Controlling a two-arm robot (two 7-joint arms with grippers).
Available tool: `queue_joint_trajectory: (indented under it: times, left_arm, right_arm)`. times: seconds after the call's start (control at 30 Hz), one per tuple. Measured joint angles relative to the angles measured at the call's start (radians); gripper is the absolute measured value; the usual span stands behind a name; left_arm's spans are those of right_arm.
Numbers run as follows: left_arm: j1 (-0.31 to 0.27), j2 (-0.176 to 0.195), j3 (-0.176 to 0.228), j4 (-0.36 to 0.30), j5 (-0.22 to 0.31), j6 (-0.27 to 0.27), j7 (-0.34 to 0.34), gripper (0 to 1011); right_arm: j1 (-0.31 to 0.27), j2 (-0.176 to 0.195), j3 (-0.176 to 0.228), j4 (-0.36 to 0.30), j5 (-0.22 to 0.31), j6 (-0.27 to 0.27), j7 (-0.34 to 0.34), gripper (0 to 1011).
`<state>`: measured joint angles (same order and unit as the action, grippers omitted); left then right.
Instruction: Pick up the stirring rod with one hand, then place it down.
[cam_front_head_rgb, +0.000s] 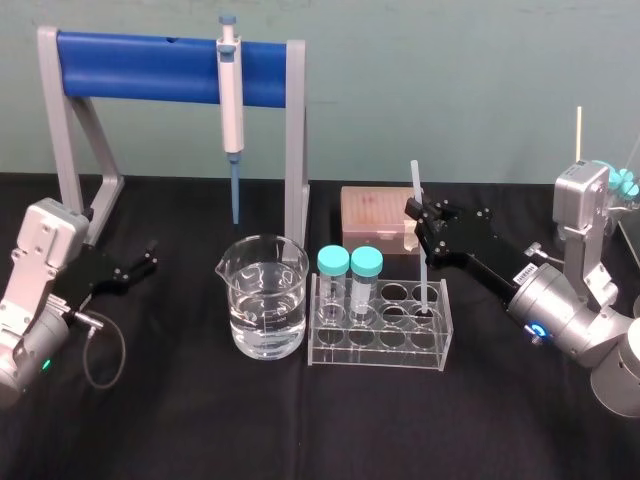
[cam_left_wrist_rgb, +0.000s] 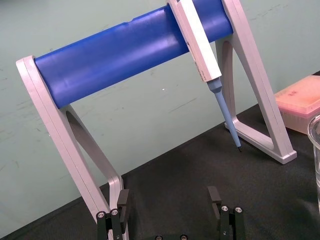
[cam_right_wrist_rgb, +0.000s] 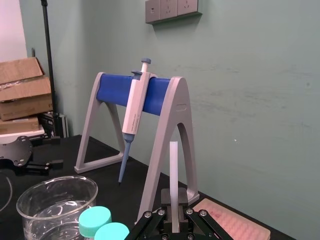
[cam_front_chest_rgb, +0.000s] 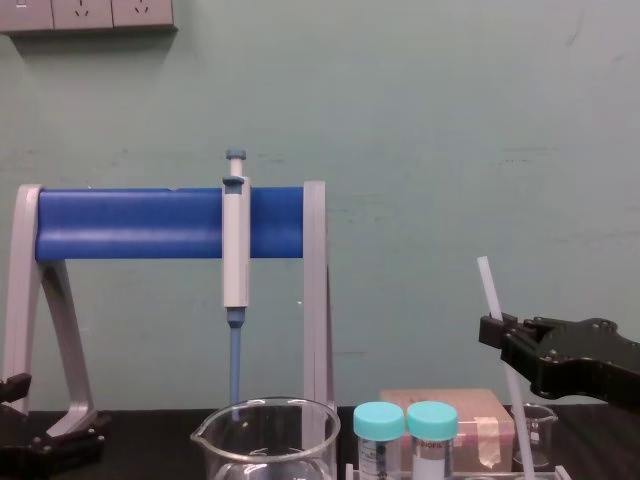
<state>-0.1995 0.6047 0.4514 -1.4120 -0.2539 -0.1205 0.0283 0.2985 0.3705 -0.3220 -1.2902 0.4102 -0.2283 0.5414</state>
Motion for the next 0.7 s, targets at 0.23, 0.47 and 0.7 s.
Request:
queue_joint_trajectory:
  times: [0.23,0.47,0.7]
  left_arm:
    - [0.0,0.0,0.0,0.0,0.0,0.0,0.0,1000]
    - [0.0,0.0,0.0,0.0,0.0,0.0,0.0,1000]
    - [0.0,0.0,0.0,0.0,0.0,0.0,0.0,1000]
  right_arm:
    - [0.004,-0.005,-0.003,0.009,0.001,0.005,0.001,68]
    - [0.001,-0.009,-0.008,0.012,0.003,0.016,0.002,68]
    - [0.001,-0.011,-0.014,0.021,-0.004,0.023,-0.005,68]
